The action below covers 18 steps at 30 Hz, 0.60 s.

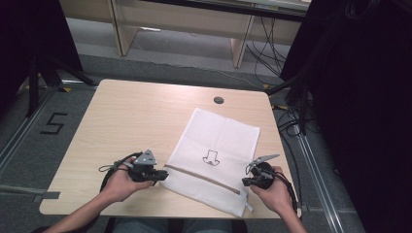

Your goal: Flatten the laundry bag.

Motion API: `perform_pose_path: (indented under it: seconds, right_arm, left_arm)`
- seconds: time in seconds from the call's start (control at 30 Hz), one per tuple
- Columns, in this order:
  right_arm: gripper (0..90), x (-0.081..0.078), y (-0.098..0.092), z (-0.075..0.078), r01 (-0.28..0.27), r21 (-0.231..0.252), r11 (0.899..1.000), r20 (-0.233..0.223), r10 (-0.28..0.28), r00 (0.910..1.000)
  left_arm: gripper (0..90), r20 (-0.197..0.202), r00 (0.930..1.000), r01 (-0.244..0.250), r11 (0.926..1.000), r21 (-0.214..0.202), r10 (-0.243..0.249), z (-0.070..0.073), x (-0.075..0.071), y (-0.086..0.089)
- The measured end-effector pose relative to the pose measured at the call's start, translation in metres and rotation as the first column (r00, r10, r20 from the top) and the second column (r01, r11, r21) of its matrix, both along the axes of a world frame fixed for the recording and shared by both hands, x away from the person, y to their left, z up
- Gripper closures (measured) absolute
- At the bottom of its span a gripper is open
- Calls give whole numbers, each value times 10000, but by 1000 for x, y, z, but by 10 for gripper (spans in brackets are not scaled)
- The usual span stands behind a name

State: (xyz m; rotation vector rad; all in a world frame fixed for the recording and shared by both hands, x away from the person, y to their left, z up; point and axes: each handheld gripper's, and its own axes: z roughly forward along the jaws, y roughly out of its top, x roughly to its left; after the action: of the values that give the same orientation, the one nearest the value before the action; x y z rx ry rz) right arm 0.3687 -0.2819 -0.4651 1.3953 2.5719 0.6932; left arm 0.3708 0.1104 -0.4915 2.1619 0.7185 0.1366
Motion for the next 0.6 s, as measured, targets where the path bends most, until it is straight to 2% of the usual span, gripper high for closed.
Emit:
perform_pose_path:
  seconds: [0.07,0.1,0.17,0.2,0.23,0.27,0.3,0.33,0.37,0.4,0.47,0.5,0.53,0.57,0.6]
  right_arm:
    - [900,5,1,-6,-93,-326,9994,-42,92,9999]
    - [900,6,3,-7,73,-484,9988,-287,-87,9995]
    - [900,10,3,-10,-113,-445,9989,-185,105,9998]
    - [900,11,4,-10,108,-564,9983,-384,-130,9992]
    - [900,13,4,-11,-101,-518,9986,-237,89,9997]
    - [900,14,5,-12,-99,-615,9981,-259,84,9996]
    - [900,13,7,-13,172,-573,9982,-484,-200,9986]
    - [900,14,7,-13,82,-692,9976,-528,-119,9985]
    - [900,15,8,-14,148,-685,9975,-584,-188,9981]
    - [900,16,8,-14,203,-748,9970,-485,-239,9985]
    - [900,19,7,-14,8,-669,9978,-492,-41,9988]
    - [900,21,7,-15,52,-605,9982,-430,-78,9990]
    - [900,21,8,-14,193,-566,9982,-609,-228,9979]
    - [900,24,8,-15,46,-532,9986,-453,-70,9990]
    - [900,26,9,-16,64,-619,9981,-383,-88,9992]
  left_arm:
    - [860,-64,9998,199,9982,567,-195,-5,2,-6]
    - [870,50,9995,317,9957,871,-323,-6,4,-8]
    - [883,-81,9991,424,9917,1212,-417,-9,7,-12]
    - [886,-189,9995,286,9932,1125,-267,-11,7,-14]
    - [890,-147,9992,383,9909,1294,-367,-12,9,-15]
    - [891,-201,9967,806,9785,1900,-782,-11,12,-13]
    - [893,-278,9973,718,9812,1790,-679,-12,12,-14]
    - [893,-411,9974,663,9824,1749,-599,-13,12,-15]
    - [894,-462,9966,764,9793,1875,-689,-12,13,-15]
    - [894,-454,9964,794,9797,1839,-722,-11,14,-15]
    - [895,-712,9960,652,9833,1700,-538,-11,13,-14]
    - [896,-800,9952,697,9818,1765,-562,-11,12,-13]
    - [896,-859,9950,662,9823,1753,-517,-11,11,-12]
    - [896,-1014,9940,581,9842,1673,-415,-11,9,-11]
    - [896,-1052,9934,644,9825,1747,-464,-11,8,-10]
